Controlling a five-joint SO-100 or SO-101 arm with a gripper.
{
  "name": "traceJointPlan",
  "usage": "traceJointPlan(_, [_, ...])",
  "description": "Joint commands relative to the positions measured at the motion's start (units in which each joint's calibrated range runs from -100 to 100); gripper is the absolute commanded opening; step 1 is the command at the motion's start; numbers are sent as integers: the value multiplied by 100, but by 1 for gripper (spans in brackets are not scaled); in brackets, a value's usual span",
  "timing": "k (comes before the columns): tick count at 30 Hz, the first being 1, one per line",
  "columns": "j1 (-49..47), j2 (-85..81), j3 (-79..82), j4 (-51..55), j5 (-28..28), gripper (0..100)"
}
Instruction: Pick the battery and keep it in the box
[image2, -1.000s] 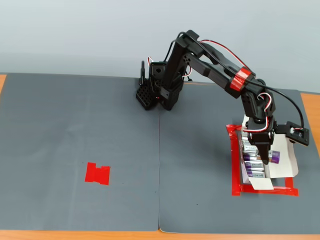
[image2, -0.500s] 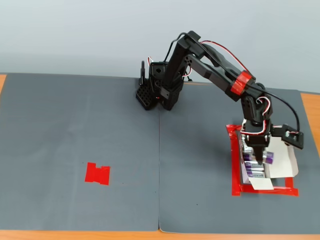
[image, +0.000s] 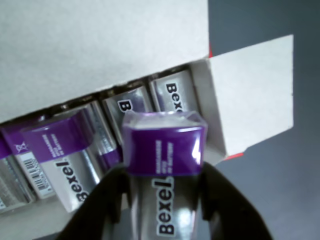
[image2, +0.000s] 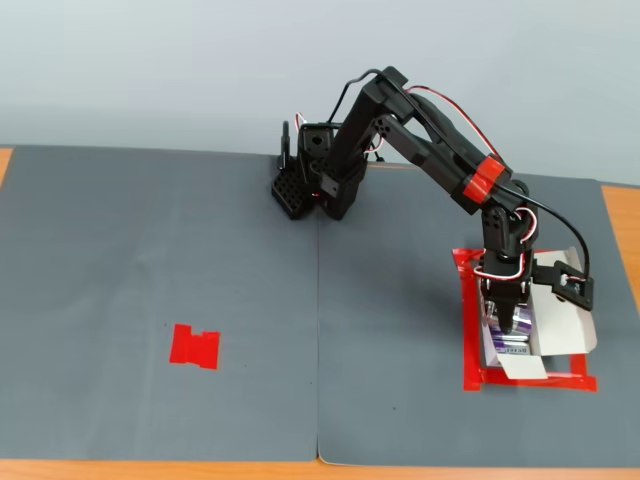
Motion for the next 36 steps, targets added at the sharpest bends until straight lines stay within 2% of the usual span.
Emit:
traceJointPlan(1, [-5, -83, -87, -256, -15, 5])
traceJointPlan(15, [-12, -75, -15, -499, -21, 5])
traceJointPlan(24, [-12, -75, -6, -542, -21, 25])
traceJointPlan(36, [18, -100, -6, -499, -21, 25])
